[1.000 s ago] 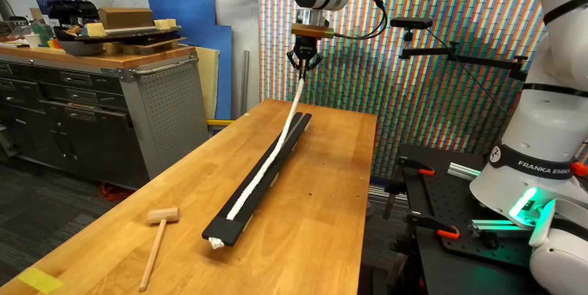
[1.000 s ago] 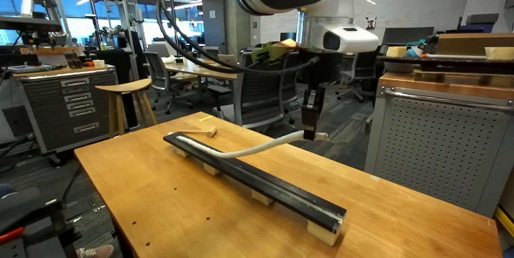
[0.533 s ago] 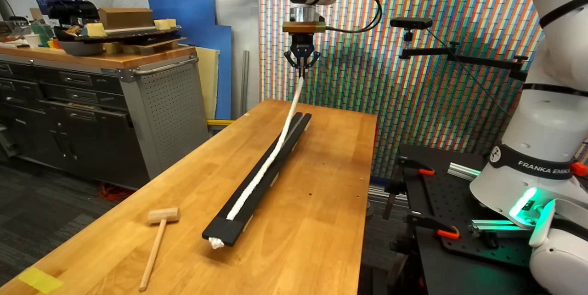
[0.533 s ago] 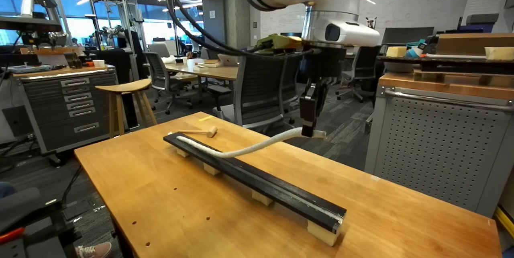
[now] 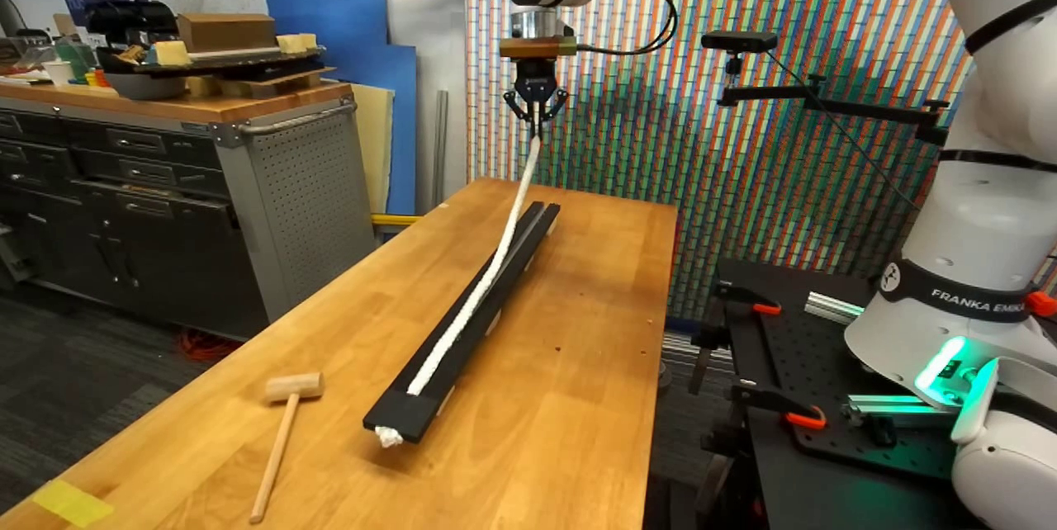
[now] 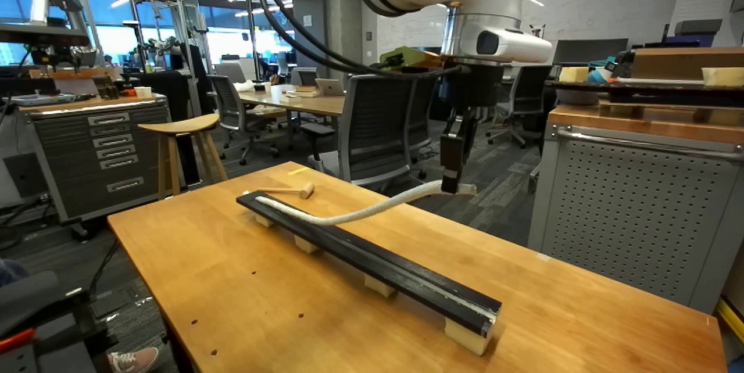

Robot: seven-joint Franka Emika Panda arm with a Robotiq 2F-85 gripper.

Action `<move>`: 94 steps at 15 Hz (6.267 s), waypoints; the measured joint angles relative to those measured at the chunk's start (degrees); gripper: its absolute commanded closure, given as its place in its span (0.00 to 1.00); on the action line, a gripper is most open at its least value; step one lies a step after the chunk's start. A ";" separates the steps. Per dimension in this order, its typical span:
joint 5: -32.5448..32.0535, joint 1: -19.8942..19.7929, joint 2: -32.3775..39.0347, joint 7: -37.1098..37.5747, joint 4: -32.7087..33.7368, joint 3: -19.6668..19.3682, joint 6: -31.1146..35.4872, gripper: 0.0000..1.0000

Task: Set the rope along the middle of the block

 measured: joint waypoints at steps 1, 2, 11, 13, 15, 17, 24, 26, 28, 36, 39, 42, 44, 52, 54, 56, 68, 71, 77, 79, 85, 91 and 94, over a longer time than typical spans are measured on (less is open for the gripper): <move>0.00 0.00 0.04 0.00 0.00 0.00 0.00 0.90; 0.00 0.00 0.04 0.00 0.00 0.00 0.00 0.90; 0.01 -0.23 0.94 0.00 -0.32 -0.01 -0.01 0.97; 0.14 -0.64 2.28 -0.66 -0.54 0.04 -0.24 0.97; 0.34 -0.99 4.00 -1.79 -0.54 0.11 -0.67 0.97; 0.78 -1.26 5.69 -2.30 -0.43 0.12 -0.72 0.97; 5.98 -3.47 11.29 -3.07 3.23 0.65 -0.72 0.97; 6.61 -4.24 12.84 -2.91 5.00 0.65 -0.72 0.97; 6.71 -4.99 14.13 -2.28 6.54 0.61 -0.71 0.97; 6.72 -6.38 18.18 -0.28 9.68 0.57 -0.72 0.97; 6.77 -6.52 19.96 0.25 11.34 0.60 -0.72 0.97; 6.79 -6.70 21.69 1.28 13.33 0.61 -0.73 0.97; 6.79 -6.78 22.64 2.22 14.52 0.61 -0.76 0.97; 6.80 -6.94 24.42 5.80 17.12 0.78 -1.18 0.97; 6.80 -6.97 24.54 6.51 17.37 0.82 -1.18 0.97; 6.80 -6.97 24.61 6.85 17.43 0.85 -1.18 0.97; 6.80 -7.38 24.14 6.84 16.57 0.80 -0.92 0.56; 6.79 -7.65 24.07 6.80 16.57 0.51 -0.26 0.34; 6.71 -8.10 22.41 5.24 16.58 0.49 0.50 0.00; 6.09 -7.74 21.01 3.17 16.61 0.57 -0.85 0.00; 0.63 -4.81 16.50 -7.03 16.67 0.88 -9.45 0.00; -3.05 -2.02 13.84 -18.89 16.33 1.01 -13.75 0.00; -3.23 -1.80 13.21 -20.15 15.72 1.00 -13.85 0.00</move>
